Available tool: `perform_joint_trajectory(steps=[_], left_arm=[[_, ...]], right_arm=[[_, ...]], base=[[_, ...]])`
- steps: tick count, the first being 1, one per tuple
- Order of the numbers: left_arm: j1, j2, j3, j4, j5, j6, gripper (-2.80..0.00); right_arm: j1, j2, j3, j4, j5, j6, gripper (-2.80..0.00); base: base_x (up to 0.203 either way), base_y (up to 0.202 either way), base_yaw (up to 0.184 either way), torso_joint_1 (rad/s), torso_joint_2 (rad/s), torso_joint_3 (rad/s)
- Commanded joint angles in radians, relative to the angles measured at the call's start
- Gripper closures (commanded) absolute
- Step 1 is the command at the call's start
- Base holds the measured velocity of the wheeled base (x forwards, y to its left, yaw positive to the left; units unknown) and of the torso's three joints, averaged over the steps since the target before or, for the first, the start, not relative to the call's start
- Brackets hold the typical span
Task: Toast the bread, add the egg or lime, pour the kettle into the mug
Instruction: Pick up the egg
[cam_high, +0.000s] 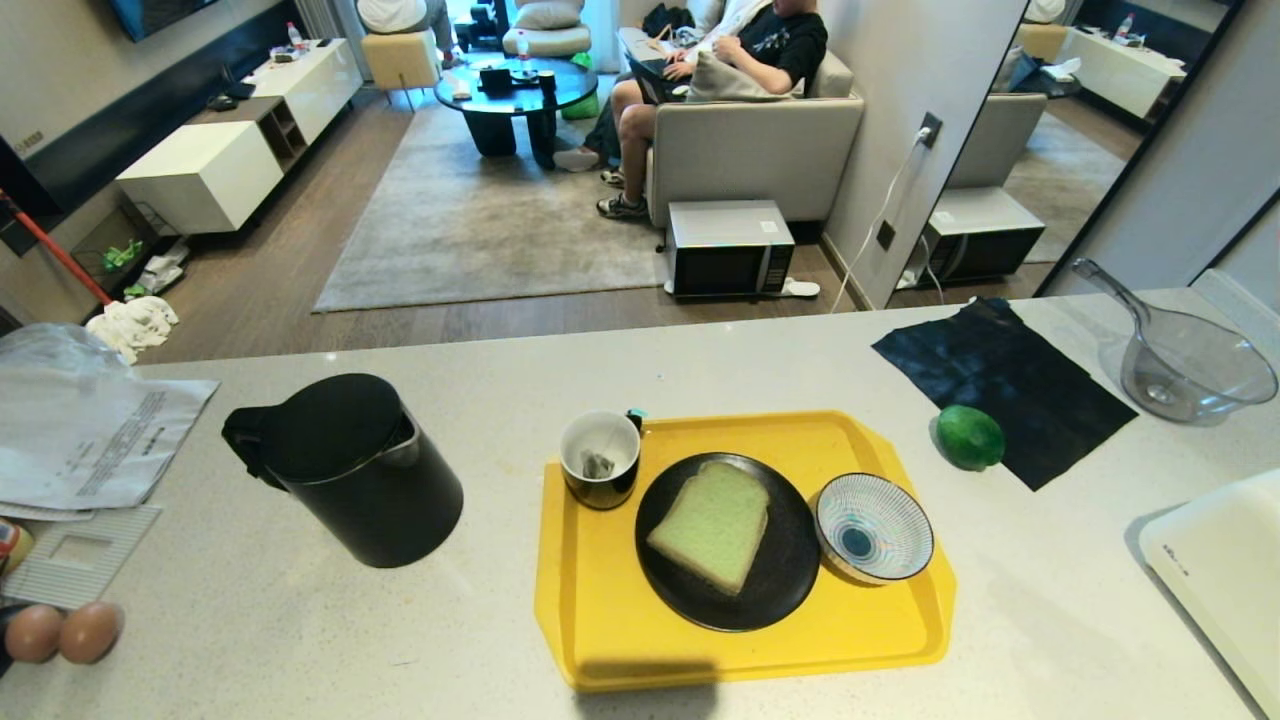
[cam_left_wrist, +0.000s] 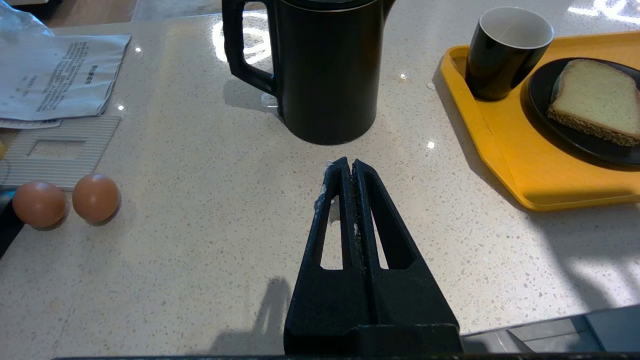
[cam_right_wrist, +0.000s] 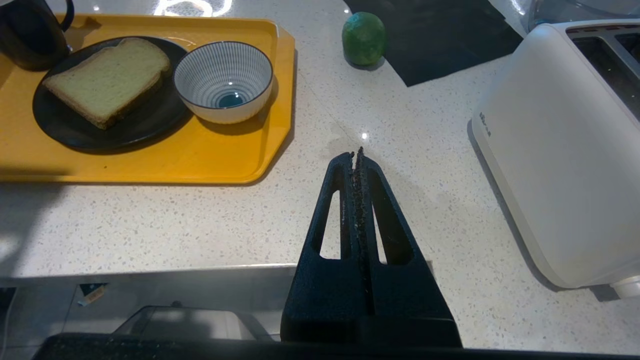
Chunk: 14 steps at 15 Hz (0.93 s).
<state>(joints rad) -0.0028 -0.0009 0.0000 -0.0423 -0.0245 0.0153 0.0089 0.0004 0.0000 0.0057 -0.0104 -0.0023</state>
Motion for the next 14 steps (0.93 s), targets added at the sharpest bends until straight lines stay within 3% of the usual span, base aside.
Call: perform_joint_trajectory(steps=[1, 14], left_arm=[[0.0, -0.001, 0.017, -0.001, 0.0, 0.0, 0.0], [0.0, -0.001, 0.017, -0.001, 0.0, 0.0, 0.0]], right_arm=[[0.0, 0.0, 0.002, 0.0, 0.0, -0.001, 0.0], [0.0, 0.0, 0.002, 0.0, 0.0, 0.001, 0.0]], base=[[0.0, 0.0, 0.0, 0.0, 0.0, 0.0], [0.0, 0.0, 0.0, -0.048, 0.1, 0.046]])
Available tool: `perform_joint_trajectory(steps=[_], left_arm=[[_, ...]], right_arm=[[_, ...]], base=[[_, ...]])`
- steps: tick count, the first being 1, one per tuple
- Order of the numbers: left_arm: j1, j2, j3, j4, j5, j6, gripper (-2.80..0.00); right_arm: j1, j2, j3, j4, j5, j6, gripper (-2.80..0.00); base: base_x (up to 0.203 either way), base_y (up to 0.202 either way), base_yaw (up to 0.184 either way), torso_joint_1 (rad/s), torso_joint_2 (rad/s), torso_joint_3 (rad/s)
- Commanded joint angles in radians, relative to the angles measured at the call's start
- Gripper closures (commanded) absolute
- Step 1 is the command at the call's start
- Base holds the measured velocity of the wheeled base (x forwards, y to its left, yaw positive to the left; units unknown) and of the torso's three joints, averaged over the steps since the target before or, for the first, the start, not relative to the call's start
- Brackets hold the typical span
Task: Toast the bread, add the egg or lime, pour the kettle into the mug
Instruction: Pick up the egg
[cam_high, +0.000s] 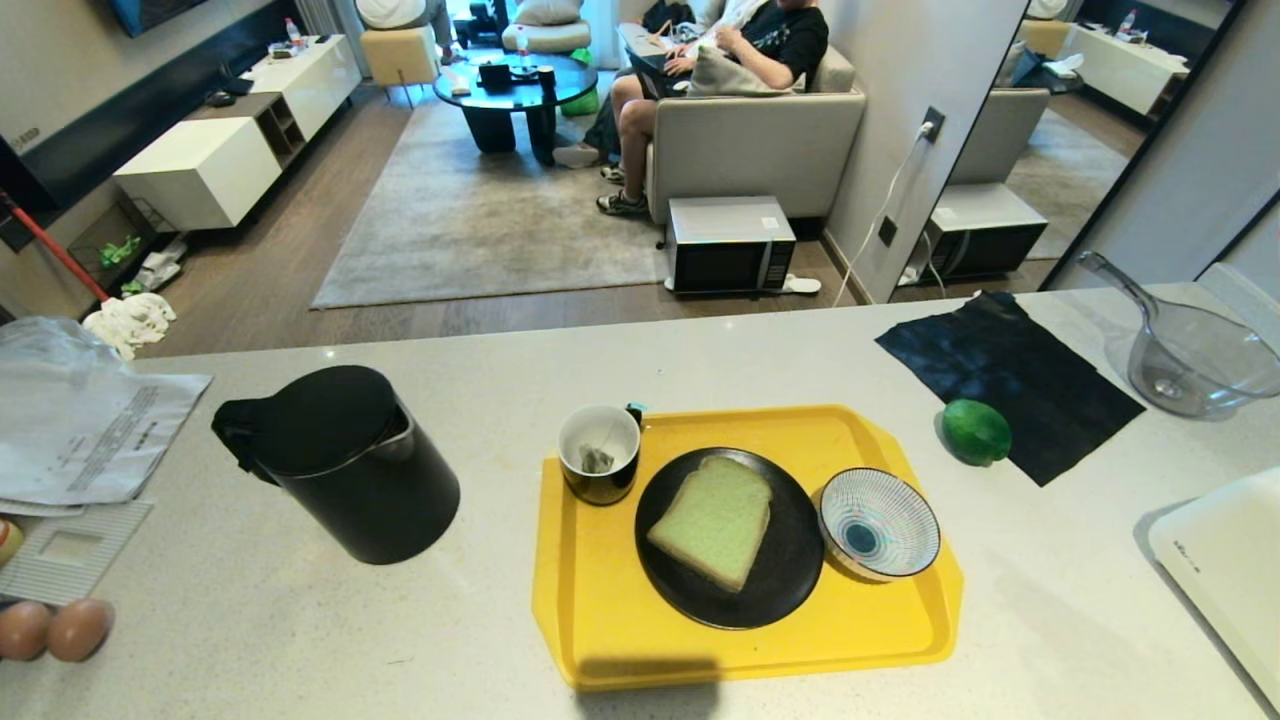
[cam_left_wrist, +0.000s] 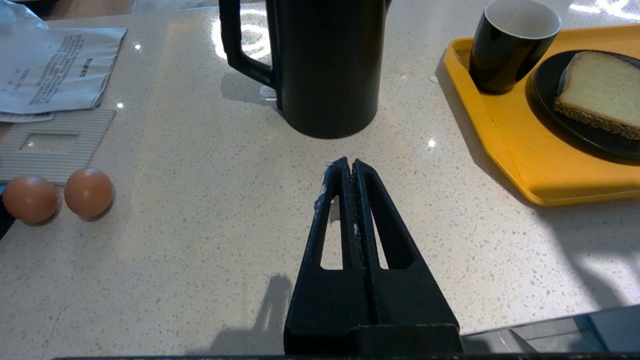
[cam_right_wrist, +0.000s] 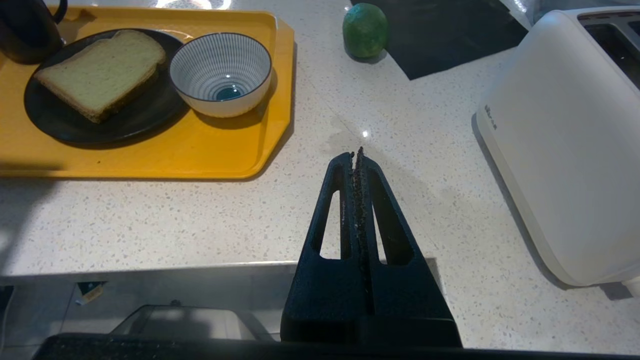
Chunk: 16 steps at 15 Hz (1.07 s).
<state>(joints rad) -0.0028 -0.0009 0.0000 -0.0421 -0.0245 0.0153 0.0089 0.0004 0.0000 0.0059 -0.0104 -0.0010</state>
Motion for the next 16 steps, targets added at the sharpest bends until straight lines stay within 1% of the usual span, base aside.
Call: perform_joint_trajectory(steps=[1, 16], left_arm=[[0.0, -0.001, 0.017, -0.001, 0.0, 0.0, 0.0], [0.0, -0.001, 0.017, -0.001, 0.0, 0.0, 0.0]], right_arm=[[0.0, 0.0, 0.002, 0.0, 0.0, 0.0, 0.0], [0.0, 0.0, 0.002, 0.0, 0.0, 0.0, 0.0]], base=[[0.0, 0.0, 0.0, -0.074, 0.15, 0.076], [0.0, 0.0, 0.0, -0.086, 0.17, 0.085]])
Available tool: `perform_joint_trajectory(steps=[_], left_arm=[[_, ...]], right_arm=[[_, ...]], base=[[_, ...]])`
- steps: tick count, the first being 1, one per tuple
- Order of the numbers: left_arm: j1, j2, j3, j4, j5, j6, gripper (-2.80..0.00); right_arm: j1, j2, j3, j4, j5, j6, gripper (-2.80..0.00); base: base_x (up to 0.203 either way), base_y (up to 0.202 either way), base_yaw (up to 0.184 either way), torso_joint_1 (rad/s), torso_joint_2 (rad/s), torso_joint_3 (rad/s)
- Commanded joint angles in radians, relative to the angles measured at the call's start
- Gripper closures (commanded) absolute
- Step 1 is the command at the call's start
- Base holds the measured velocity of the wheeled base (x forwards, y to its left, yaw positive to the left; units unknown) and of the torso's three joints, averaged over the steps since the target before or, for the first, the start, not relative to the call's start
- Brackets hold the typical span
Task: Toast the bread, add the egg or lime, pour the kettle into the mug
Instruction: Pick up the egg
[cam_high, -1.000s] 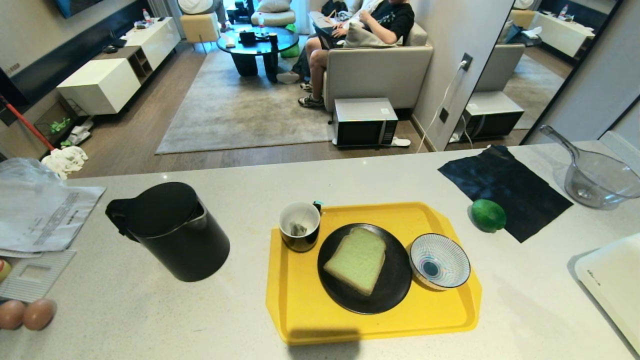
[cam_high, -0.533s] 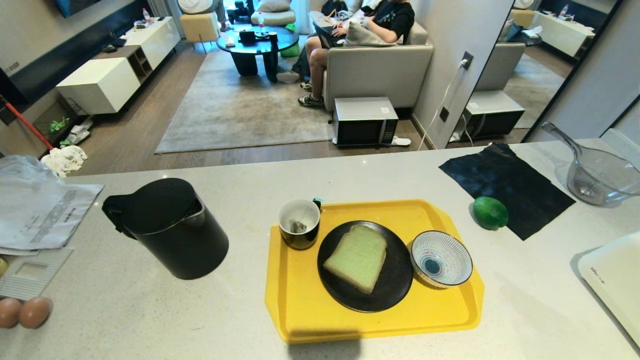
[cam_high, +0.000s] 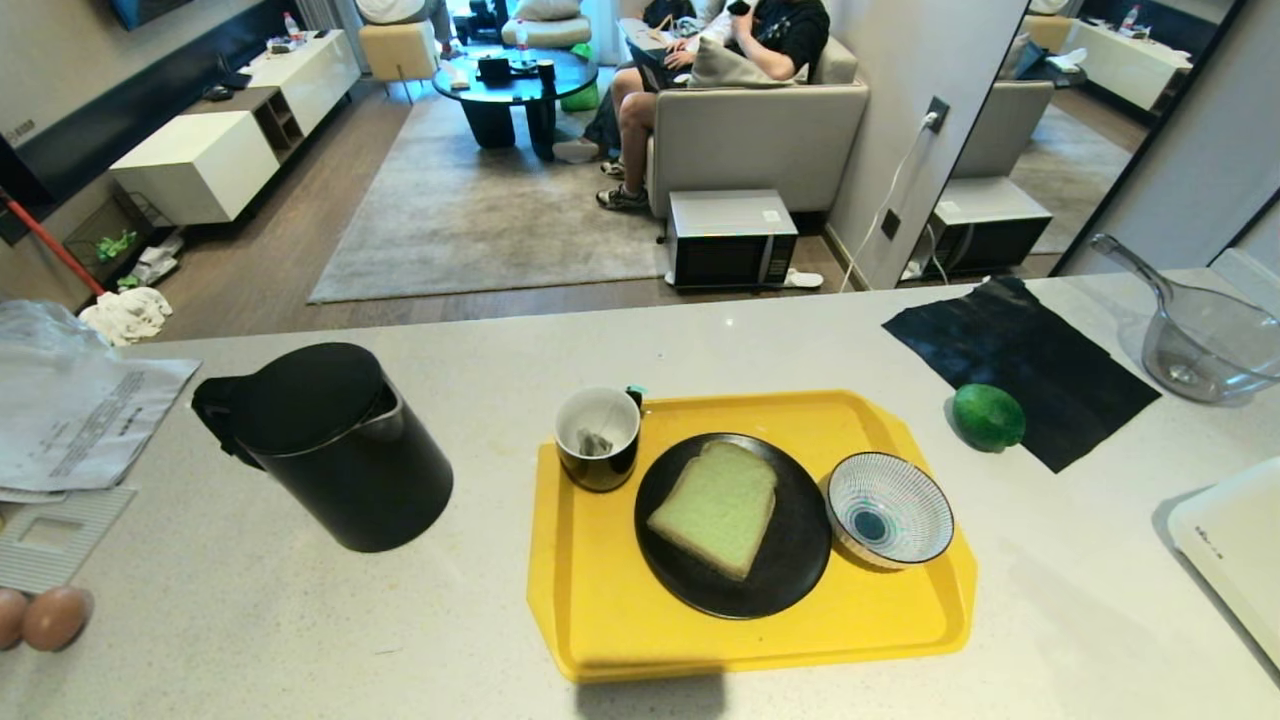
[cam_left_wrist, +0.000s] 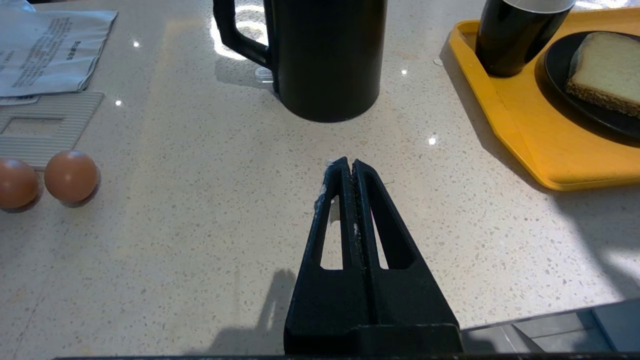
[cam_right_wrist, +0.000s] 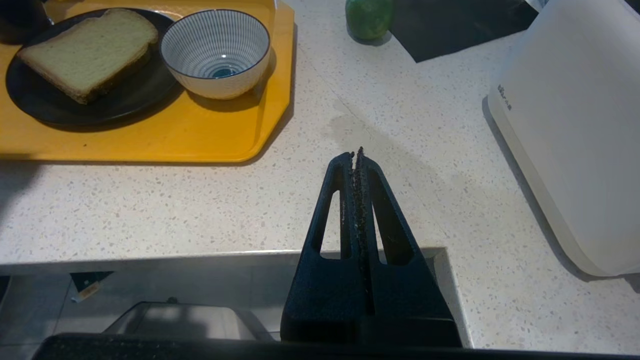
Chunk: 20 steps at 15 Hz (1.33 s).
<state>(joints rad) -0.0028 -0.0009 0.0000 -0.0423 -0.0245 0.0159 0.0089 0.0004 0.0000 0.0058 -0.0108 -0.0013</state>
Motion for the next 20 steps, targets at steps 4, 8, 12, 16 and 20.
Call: perform_joint_trajectory(steps=[4, 8, 12, 16, 20], left_arm=[[0.0, -0.001, 0.017, -0.001, 0.0, -0.001, 0.0], [0.0, -0.001, 0.017, -0.001, 0.0, 0.0, 0.0], [0.001, -0.001, 0.017, -0.001, 0.0, 0.0, 0.0], [0.0, -0.001, 0.017, -0.001, 0.0, -0.001, 0.0], [0.0, -0.001, 0.017, -0.001, 0.0, -0.001, 0.0]], right_arm=[[0.0, 0.0, 0.002, 0.0, 0.0, 0.0, 0.0], [0.0, 0.0, 0.002, 0.0, 0.0, 0.0, 0.0], [0.0, 0.0, 0.002, 0.0, 0.0, 0.0, 0.0], [0.0, 0.0, 0.002, 0.0, 0.0, 0.0, 0.0], [0.0, 0.0, 0.002, 0.0, 0.0, 0.0, 0.0]], base=[[0.0, 0.0, 0.0, -0.145, 0.28, 0.133], [0.0, 0.0, 0.0, -0.156, 0.31, 0.141], [0.0, 0.0, 0.0, -0.163, 0.31, 0.142], [0.0, 0.0, 0.0, -0.172, 0.32, 0.147], [0.0, 0.0, 0.0, -0.179, 0.33, 0.15]])
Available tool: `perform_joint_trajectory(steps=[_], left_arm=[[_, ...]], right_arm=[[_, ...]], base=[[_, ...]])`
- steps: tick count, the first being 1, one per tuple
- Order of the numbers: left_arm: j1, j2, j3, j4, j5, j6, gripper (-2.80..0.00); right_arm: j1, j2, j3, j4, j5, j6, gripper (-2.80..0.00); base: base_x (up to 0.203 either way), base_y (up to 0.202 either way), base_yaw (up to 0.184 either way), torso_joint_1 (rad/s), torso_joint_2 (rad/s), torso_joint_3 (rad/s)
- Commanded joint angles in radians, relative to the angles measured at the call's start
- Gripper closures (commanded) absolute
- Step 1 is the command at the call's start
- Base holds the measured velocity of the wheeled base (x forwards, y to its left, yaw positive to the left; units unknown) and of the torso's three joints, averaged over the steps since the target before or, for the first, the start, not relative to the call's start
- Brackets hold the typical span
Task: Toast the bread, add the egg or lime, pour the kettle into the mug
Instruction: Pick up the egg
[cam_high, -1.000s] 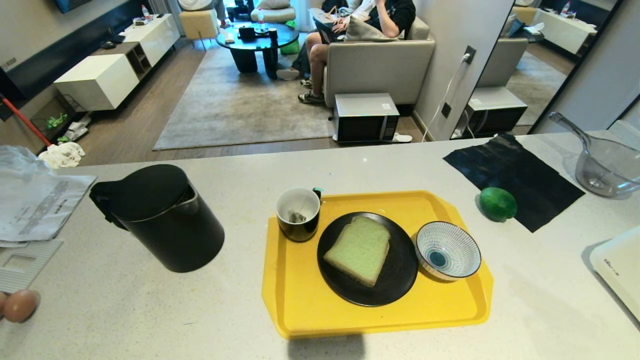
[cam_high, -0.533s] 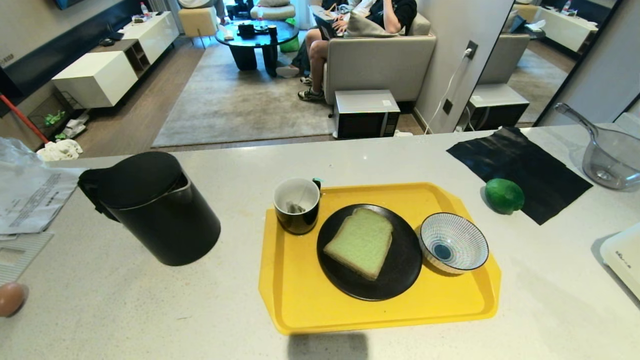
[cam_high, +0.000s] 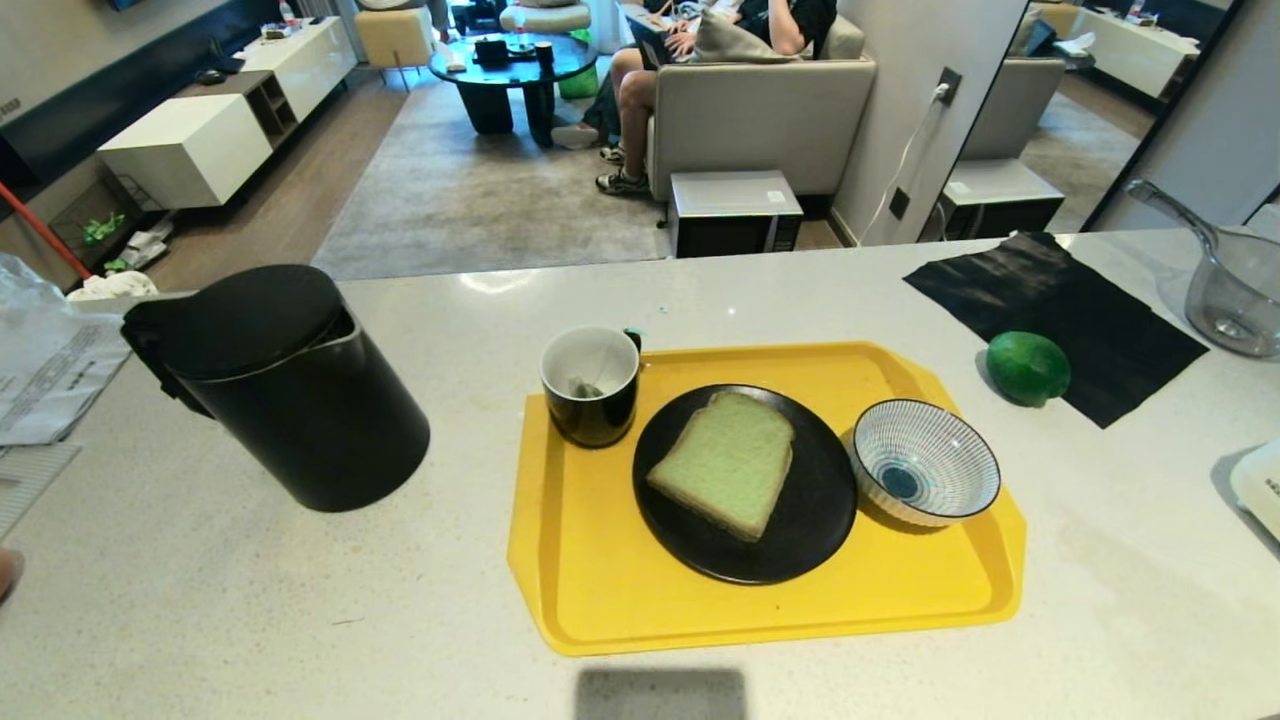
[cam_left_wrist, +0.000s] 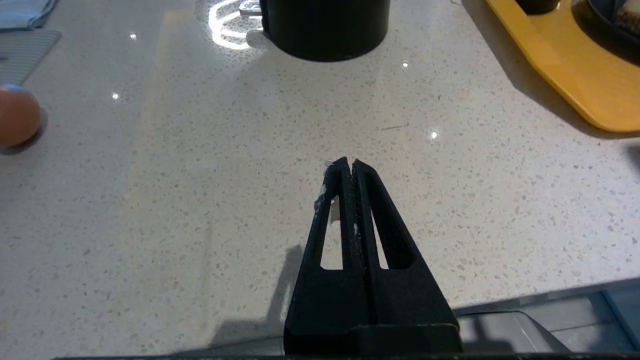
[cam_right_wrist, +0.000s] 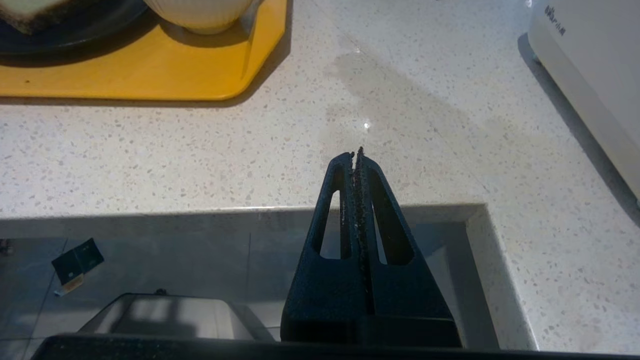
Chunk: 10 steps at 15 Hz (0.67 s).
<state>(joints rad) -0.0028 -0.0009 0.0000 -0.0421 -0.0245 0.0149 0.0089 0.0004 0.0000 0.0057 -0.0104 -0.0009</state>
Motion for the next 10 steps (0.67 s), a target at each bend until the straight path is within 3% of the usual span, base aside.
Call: perform_joint_trajectory(steps=[1, 4, 10], left_arm=[[0.0, -0.001, 0.017, -0.001, 0.0, 0.001, 0.0], [0.001, -0.001, 0.017, -0.001, 0.0, 0.001, 0.0], [0.0, -0.001, 0.017, -0.001, 0.0, 0.0, 0.0]], right_arm=[[0.0, 0.0, 0.001, 0.0, 0.0, -0.001, 0.0], [0.0, 0.0, 0.002, 0.0, 0.0, -0.001, 0.0], [0.0, 0.0, 0.002, 0.0, 0.0, -0.001, 0.0]], base=[[0.0, 0.0, 0.0, -0.191, 0.36, 0.159], [0.0, 0.0, 0.0, -0.189, 0.35, 0.15], [0.0, 0.0, 0.0, -0.025, 0.04, 0.019]])
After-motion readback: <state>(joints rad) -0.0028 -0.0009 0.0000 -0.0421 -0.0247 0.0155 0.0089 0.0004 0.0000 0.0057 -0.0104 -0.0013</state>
